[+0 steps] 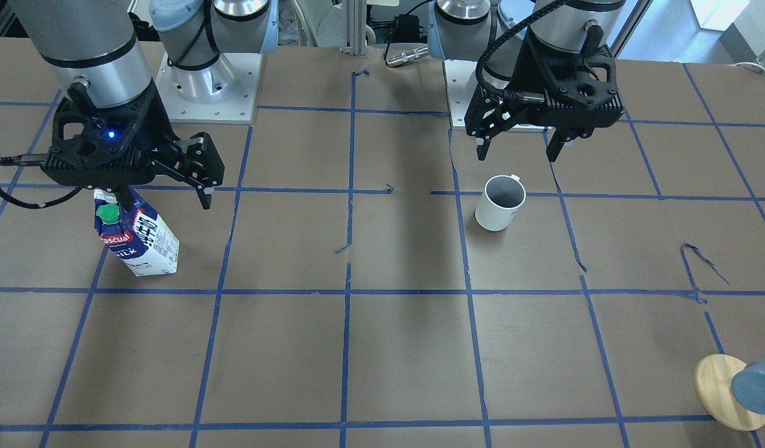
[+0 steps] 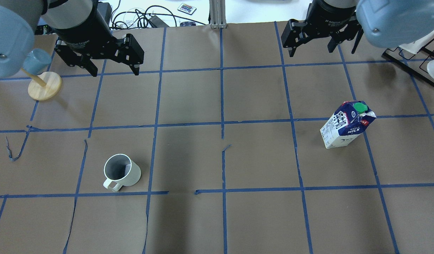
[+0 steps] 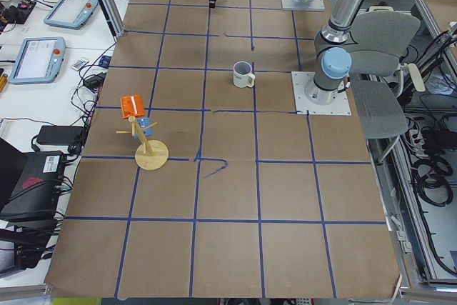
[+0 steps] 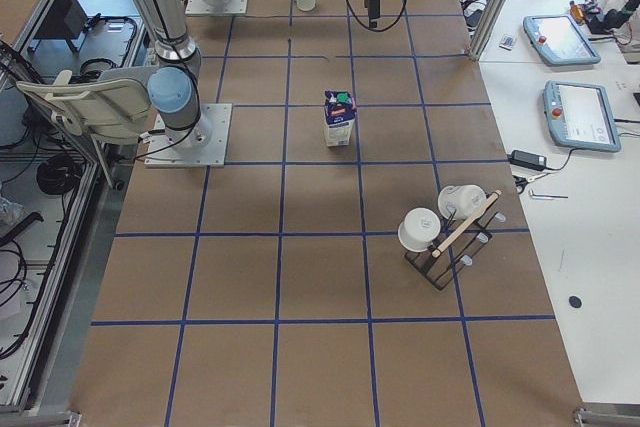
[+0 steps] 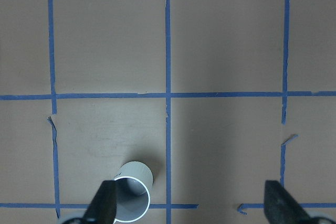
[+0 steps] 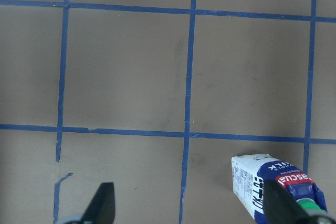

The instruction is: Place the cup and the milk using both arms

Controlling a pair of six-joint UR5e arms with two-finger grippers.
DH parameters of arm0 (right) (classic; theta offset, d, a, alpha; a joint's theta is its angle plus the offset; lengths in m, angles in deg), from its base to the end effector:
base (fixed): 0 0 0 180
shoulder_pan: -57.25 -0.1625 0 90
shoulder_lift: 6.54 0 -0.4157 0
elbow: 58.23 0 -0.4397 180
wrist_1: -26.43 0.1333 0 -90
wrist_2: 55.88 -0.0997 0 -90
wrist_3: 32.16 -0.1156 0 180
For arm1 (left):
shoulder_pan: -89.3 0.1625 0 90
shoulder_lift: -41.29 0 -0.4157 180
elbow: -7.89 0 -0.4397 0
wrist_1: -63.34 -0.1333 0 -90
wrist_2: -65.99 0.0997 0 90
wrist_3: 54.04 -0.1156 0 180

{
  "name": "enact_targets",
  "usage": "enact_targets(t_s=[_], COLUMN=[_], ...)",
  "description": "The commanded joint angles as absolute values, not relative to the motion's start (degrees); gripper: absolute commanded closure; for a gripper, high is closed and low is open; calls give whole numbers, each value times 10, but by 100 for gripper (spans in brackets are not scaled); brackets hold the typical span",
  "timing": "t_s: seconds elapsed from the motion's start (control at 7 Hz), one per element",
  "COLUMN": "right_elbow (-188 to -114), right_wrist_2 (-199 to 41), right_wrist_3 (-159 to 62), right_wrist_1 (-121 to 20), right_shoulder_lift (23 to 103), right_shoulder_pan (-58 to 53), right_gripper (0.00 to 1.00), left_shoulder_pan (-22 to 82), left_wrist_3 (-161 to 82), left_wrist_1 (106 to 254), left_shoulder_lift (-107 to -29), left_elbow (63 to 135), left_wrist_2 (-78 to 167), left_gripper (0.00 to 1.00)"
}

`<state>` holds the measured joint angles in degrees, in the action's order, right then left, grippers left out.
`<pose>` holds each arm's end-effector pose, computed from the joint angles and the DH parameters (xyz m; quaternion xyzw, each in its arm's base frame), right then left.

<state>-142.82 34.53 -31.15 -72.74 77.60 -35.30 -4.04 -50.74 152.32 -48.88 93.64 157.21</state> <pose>0.1590 -0.5917 0.4734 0.0307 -0.9966 0.0761 0.0025 -0.1626 -0.5408 0.5032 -0.0001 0.9990 -0.0450 0.0080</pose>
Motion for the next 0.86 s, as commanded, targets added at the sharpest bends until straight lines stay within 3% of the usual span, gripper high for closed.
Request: enact_targets(t_s=[0.0,0.71], right_elbow=[-1430,-1414], right_wrist_2=[348,346], right_wrist_3=[-315,-312], right_wrist_1=[-720,-696], right_shoulder_lift=[795,795], right_shoulder_pan=[-354,-352], right_gripper=[0,0], left_shoulder_pan=[-40,-40], left_wrist_3=[-507,-507], left_wrist_1=[1523,1524], left_shoulder_lift=[-489,-487], left_elbow=[936,938], left_wrist_2=[1572,1573], left_gripper=[0,0])
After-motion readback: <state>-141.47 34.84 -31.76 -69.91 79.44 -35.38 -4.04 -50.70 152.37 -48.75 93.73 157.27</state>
